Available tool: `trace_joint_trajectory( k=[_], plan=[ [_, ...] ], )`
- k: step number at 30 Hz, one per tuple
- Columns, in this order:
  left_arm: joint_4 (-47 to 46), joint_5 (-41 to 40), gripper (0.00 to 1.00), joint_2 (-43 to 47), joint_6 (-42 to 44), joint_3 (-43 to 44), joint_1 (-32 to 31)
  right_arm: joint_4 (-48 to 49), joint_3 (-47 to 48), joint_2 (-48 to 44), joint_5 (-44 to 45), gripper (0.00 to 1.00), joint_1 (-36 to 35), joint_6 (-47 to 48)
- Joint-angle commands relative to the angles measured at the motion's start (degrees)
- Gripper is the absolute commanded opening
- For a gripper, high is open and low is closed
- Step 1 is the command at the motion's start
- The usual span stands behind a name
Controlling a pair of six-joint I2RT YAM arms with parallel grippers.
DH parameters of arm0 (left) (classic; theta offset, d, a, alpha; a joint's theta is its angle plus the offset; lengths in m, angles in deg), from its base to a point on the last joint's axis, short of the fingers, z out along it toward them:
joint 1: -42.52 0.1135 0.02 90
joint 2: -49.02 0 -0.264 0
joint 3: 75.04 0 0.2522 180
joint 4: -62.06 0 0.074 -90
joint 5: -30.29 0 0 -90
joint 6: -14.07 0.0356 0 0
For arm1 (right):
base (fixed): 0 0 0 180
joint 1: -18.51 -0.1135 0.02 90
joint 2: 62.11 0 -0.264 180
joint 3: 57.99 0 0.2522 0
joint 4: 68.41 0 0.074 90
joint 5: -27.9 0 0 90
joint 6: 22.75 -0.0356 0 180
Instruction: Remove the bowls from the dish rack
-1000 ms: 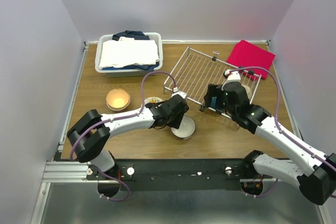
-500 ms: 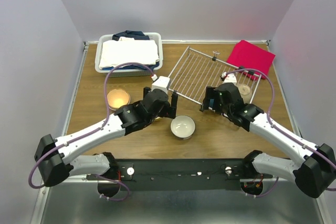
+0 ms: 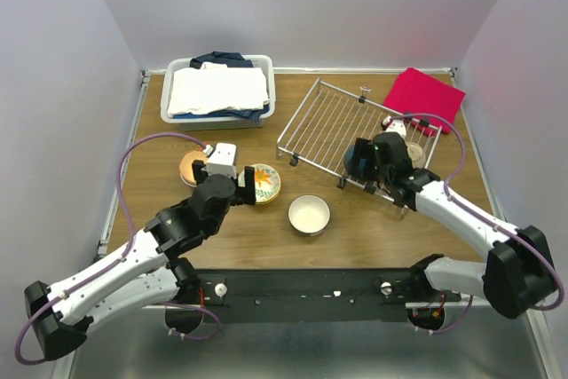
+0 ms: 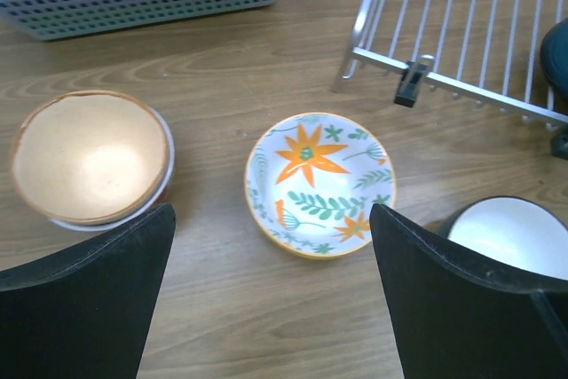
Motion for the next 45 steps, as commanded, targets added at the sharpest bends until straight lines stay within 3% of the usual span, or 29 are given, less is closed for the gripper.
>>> trace_joint_trajectory(
  k=[1, 8, 12, 16, 22, 30, 38, 45],
  plan=[
    [-1.2, -7.2, 0.99, 7.3, 2.7, -4.3, 0.6, 5.7, 4.1, 7.4, -4.4, 1.0, 2.3, 2.4],
    [-0.7, -9.1, 0.99, 13.9, 2.7, -8.2, 0.8, 10.3, 14.2, 20.1, -8.6, 1.0, 6.8, 7.2],
    [-0.2, -10.1, 0.99, 14.7, 2.6, -8.1, 0.9, 7.5, 21.7, 26.2, -8.2, 1.0, 7.8, 12.7],
    [2.5, -11.3, 0.99, 15.5, 2.8, -6.5, 0.9, 3.9, 27.7, 26.7, -7.0, 1.0, 7.7, 19.1],
    [2.7, -12.8, 0.99, 21.7, 4.1, -7.0, 0.8, -1.7, 30.0, 24.8, -12.3, 1.0, 6.9, 32.0],
    [-1.0, -15.7, 0.99, 26.2, 5.5, -9.8, 0.9, -2.8, 31.3, 28.4, 3.1, 1.0, -2.3, 49.4],
    [-0.6, -17.7, 0.99, 25.3, 5.8, -9.2, 0.9, -1.8, 33.4, 34.7, 15.8, 1.0, -7.6, 56.1],
    [-1.0, -17.6, 0.99, 25.0, 6.3, -9.3, 0.9, -1.4, 33.9, 38.5, 18.3, 1.0, -8.4, 58.7]
  ],
)
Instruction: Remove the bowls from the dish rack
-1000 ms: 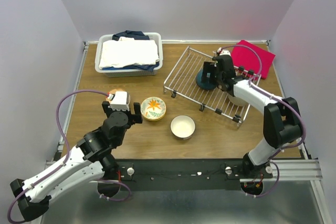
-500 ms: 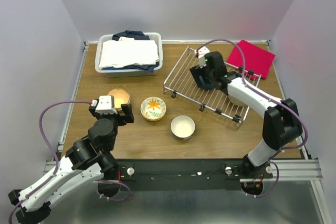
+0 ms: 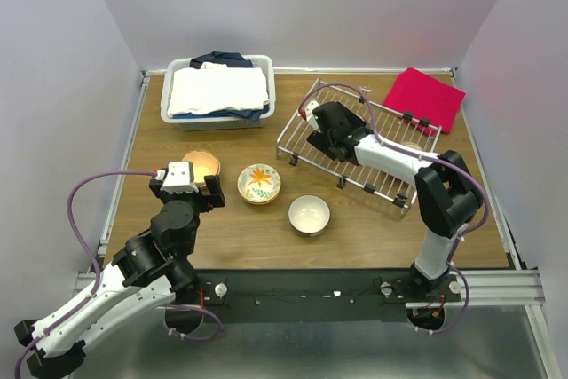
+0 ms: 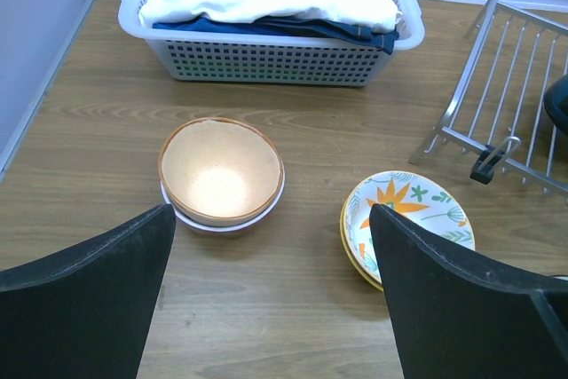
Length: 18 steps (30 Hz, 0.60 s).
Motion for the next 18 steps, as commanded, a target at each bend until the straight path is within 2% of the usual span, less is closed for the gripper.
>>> trace_joint_trajectory(
  k=[1, 18],
  plan=[
    [-1.7, -2.2, 0.99, -0.5, 0.4, 0.0, 0.4, -0.5, 2.1, 2.9, 4.6, 1.0, -0.7, 3.3],
    [-2.0, -1.1, 0.99, -1.6, 0.6, 0.1, 0.3, 5.1, 0.8, 12.9, 8.1, 1.0, -0.9, 2.2]
  ],
)
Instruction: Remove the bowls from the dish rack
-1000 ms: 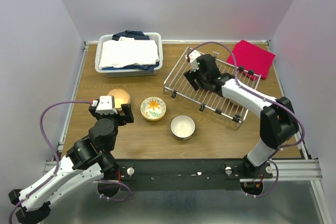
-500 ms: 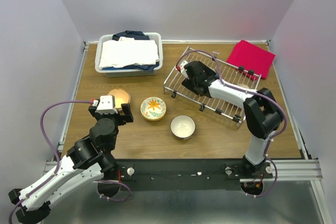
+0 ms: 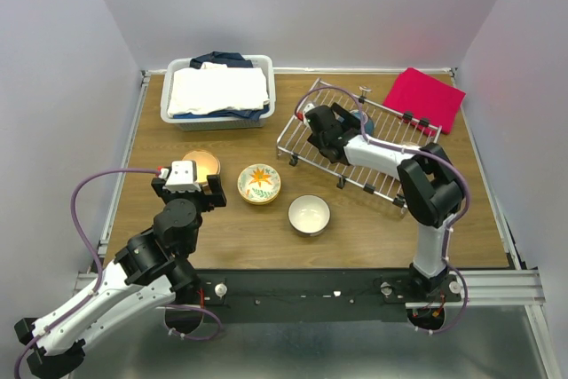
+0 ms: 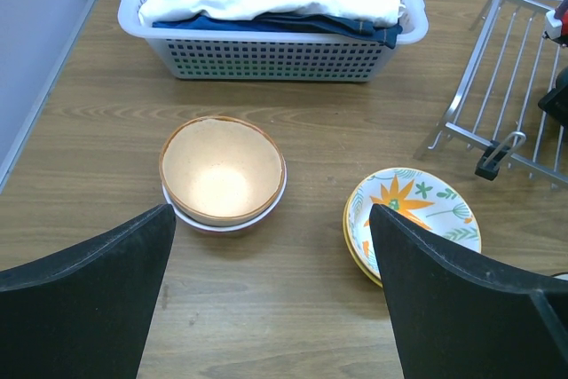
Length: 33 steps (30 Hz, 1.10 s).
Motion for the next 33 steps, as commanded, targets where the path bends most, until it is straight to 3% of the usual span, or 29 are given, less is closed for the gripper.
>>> trace_joint_trajectory(
  k=[1, 6, 18, 24, 33],
  plan=[
    [-1.5, -1.1, 0.99, -0.3, -0.1, 0.1, 0.4, 1.6, -0.9, 6.2, 0.0, 1.0, -0.3, -2.0],
    [-1.6, -1.0, 0.99, -0.6, 0.0, 0.1, 0.3, 4.1, -2.5, 8.9, 6.2, 1.0, -0.3, 0.0],
    [-1.7, -0.8, 0.99, -0.6, 0.1, 0.1, 0.4, 9.3, -1.4, 11.0, 10.9, 0.98, -0.4, 3.7],
    [-1.9, -0.7, 0.99, -0.7, 0.2, 0.1, 0.4, 9.2, -0.4, 8.9, 9.5, 0.86, -0.3, 4.4],
    [-2.2, -0.3, 0.99, -1.1, 0.4, 0.1, 0.3, 9.1, -0.5, 3.7, 7.3, 0.58, -0.8, 6.4]
  ],
)
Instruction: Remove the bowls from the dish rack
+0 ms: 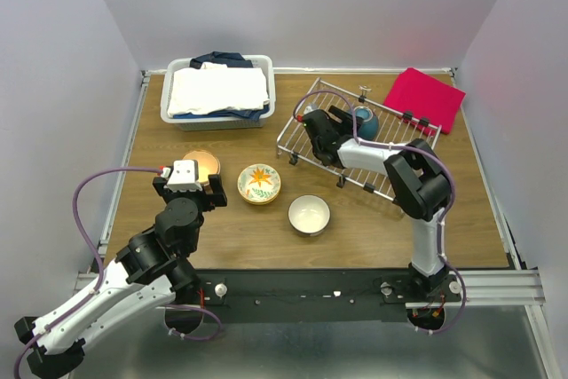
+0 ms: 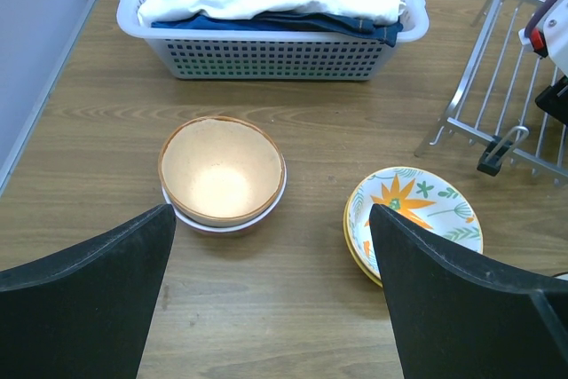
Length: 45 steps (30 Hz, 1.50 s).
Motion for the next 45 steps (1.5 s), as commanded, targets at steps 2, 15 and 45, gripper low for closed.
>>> trace_joint_trajectory(
  k=[2, 15, 45],
  plan=[
    [-1.7, -0.3, 0.99, -0.3, 0.2, 0.1, 0.4, -1.4, 0.0, -3.3, -6.9, 0.54, -0.5, -1.0],
    [-2.1, 0.7, 0.99, -0.3, 0.0, -0.2, 0.4, -10.3, 4.0, -12.8, -14.8, 0.47, -0.7, -11.5],
    [-11.9, 16.4, 0.99, -10.2, -7.3, -0.7, 0.4, -16.2, 0.3, -30.4, -38.4, 0.43, 6.1, -49.5]
  ],
)
